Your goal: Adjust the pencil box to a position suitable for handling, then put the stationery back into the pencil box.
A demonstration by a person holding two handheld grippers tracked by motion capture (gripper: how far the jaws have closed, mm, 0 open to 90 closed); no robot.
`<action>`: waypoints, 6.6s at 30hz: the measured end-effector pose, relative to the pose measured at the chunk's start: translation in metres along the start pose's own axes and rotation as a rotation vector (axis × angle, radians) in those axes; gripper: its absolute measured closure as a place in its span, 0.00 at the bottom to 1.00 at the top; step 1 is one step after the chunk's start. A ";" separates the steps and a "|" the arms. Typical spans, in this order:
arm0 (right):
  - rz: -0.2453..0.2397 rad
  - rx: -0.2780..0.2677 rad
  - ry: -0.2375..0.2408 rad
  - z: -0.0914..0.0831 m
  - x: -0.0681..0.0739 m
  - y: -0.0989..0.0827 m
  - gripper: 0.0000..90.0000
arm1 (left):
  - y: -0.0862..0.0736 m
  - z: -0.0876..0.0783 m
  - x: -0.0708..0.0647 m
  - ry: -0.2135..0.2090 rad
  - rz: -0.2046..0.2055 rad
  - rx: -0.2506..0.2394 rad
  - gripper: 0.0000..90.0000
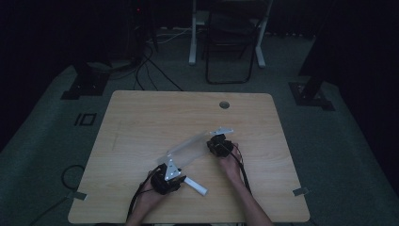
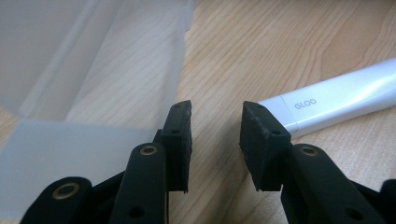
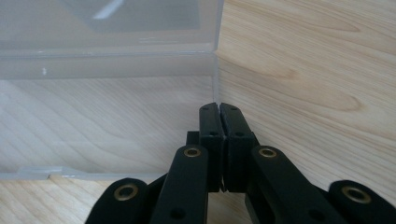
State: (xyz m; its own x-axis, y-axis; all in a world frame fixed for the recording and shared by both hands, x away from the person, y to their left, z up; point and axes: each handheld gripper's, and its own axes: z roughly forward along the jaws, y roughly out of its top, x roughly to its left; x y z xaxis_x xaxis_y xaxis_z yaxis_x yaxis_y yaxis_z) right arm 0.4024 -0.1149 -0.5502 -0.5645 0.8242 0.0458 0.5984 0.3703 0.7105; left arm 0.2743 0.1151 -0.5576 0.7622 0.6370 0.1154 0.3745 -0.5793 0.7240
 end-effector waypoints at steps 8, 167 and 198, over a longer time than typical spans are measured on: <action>-0.026 0.005 0.020 0.010 0.013 0.010 0.99 | 0.000 0.000 -0.002 -0.003 0.009 -0.002 0.71; 0.104 -0.043 -0.159 -0.109 -0.081 -0.121 0.50 | 0.045 0.007 -0.027 -0.194 0.149 -0.015 0.79; 0.099 -0.046 -0.157 -0.108 -0.081 -0.121 0.49 | 0.057 -0.006 -0.016 -0.160 0.168 -0.051 0.79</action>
State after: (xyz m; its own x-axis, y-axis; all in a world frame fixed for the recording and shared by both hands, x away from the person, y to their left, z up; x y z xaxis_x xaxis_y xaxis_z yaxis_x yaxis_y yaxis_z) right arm 0.3138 -0.2726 -0.5641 -0.4066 0.9135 0.0094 0.6176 0.2673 0.7396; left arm 0.2800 0.0746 -0.5142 0.8868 0.4431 0.1310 0.2116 -0.6415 0.7374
